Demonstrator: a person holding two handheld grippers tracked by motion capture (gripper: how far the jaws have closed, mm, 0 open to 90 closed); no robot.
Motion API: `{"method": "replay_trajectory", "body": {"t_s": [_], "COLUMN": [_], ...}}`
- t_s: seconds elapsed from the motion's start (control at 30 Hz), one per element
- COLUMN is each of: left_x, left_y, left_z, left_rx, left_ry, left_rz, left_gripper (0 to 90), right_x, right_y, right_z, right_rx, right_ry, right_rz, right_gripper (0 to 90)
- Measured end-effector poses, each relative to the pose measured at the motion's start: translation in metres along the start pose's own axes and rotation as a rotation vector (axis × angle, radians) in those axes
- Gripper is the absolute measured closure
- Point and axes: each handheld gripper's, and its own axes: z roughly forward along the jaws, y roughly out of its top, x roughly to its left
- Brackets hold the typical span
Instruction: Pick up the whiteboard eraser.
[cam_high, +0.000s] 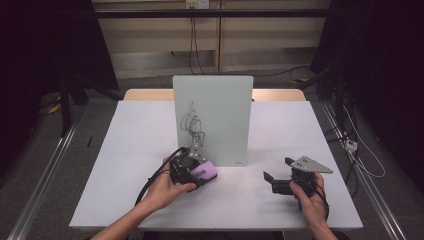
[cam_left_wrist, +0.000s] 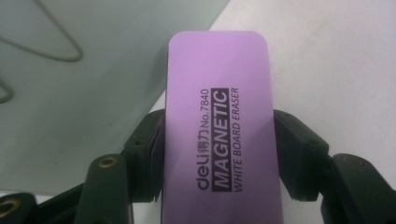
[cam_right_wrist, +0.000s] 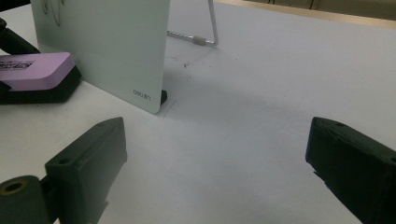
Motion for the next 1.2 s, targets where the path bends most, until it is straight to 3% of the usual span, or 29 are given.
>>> {"method": "replay_trajectory", "body": {"t_s": [0.23, 0.27, 0.43, 0.53, 0.67, 1.0, 1.2], "left_x": [0.0, -0.001, 0.002, 0.003, 0.005, 0.006, 0.005], "left_y": [-0.002, -0.002, -0.005, -0.007, -0.01, -0.017, -0.017], "left_z": [-0.007, -0.009, -0.02, -0.026, -0.033, -0.046, -0.052], "left_rx": [-0.051, -0.066, -0.096, -0.134, -0.177, -0.271, -0.3], "left_ry": [-0.008, 0.007, 0.002, -0.014, -0.026, -0.001, 0.007], "left_rz": [-0.003, -0.015, 0.001, -0.02, -0.019, -0.017, -0.014], "left_gripper": [41.1, 41.2, 41.2, 41.2, 41.2, 41.2, 41.2], "right_x": [0.0, 0.001, 0.001, 0.001, 0.0, 0.001, 0.001], "right_y": [0.0, 0.0, 0.001, 0.0, 0.0, 0.0, -0.001], "right_z": [0.0, 0.0, 0.0, 0.0, 0.0, 0.0, -0.002], "right_rx": [0.004, 0.004, 0.002, 0.0, 0.0, -0.001, -0.006], "right_ry": [0.004, 0.005, 0.006, 0.005, 0.002, 0.006, 0.006], "right_rz": [0.003, 0.005, 0.007, 0.021, 0.019, 0.017, 0.013], "right_gripper": [5.3, 5.3, 5.3, 5.3, 5.1, 4.6, 4.6]}}
